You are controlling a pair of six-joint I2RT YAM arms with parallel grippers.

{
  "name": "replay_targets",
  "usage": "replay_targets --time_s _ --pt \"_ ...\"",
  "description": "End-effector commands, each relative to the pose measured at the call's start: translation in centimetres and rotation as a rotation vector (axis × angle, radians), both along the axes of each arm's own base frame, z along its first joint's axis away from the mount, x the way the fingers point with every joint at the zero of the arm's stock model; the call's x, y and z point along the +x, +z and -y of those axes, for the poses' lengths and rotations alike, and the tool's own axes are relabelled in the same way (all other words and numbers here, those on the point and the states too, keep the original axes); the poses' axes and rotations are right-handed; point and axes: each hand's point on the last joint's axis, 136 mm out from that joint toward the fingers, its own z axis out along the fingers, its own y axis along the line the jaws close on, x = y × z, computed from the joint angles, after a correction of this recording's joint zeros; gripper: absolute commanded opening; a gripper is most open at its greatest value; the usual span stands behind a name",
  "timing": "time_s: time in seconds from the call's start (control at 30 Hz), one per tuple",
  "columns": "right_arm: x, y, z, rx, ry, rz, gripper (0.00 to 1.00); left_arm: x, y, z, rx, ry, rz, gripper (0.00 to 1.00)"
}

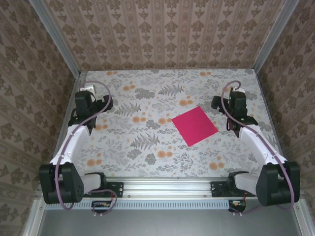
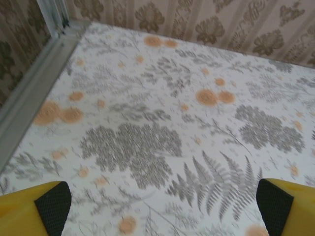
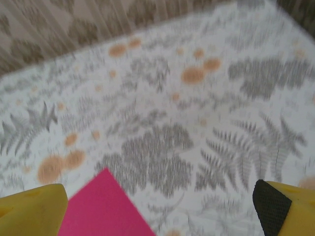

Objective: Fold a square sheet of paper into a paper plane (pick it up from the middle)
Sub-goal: Move the square sheet of paper to the center of the table.

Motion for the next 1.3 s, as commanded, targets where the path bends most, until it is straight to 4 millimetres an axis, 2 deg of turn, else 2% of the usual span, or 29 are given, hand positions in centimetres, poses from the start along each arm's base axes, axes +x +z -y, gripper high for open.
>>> replay_targets --time_s 0.0,0.2,0.37,0.67,0.8,0.9,1.1,1.2,1.27 --pt "-3.5 -4.6 -2.5 0.122 0.033 -0.262 1.0 -2.1 0.2 1.2 -0.094 -0.027 -0.057 1.0" --pt "-5.0 -7.2 -6.4 0.186 0.126 -0.393 1.0 -2.7 0.9 1.6 -0.106 -0.045 -0.058 1.0" --pt "-4.9 -10.5 -8.1 0.137 0.147 -0.515 1.0 -2.5 1.4 1.5 -0.104 -0.039 -0.033 1.0" --pt "-4.5 -13.7 -11.3 0.081 0.17 -0.634 1.0 -2.9 0.8 1.6 -0.094 -0.053 -0.052 1.0" --pt "-5.6 -15.6 -14.5 0.163 0.192 -0.664 1.0 -2.8 0.6 1.7 -0.095 -0.057 -0.062 1.0" --pt "-7.0 -16.5 -17.7 0.217 0.209 -0.681 1.0 -2.9 0.4 1.8 -0.089 -0.056 -0.069 1.0" --pt "-8.7 -15.8 -23.8 0.185 0.263 -0.696 1.0 -3.0 0.0 1.8 -0.085 -0.053 -0.082 1.0" --pt "-8.2 -14.0 -25.2 0.123 0.301 -0.67 1.0 -3.1 -0.2 1.9 -0.084 -0.055 -0.096 1.0" --pt "-7.5 -12.5 -25.0 0.066 0.324 -0.638 1.0 -3.1 -0.3 2.1 -0.084 -0.058 -0.1 1.0"
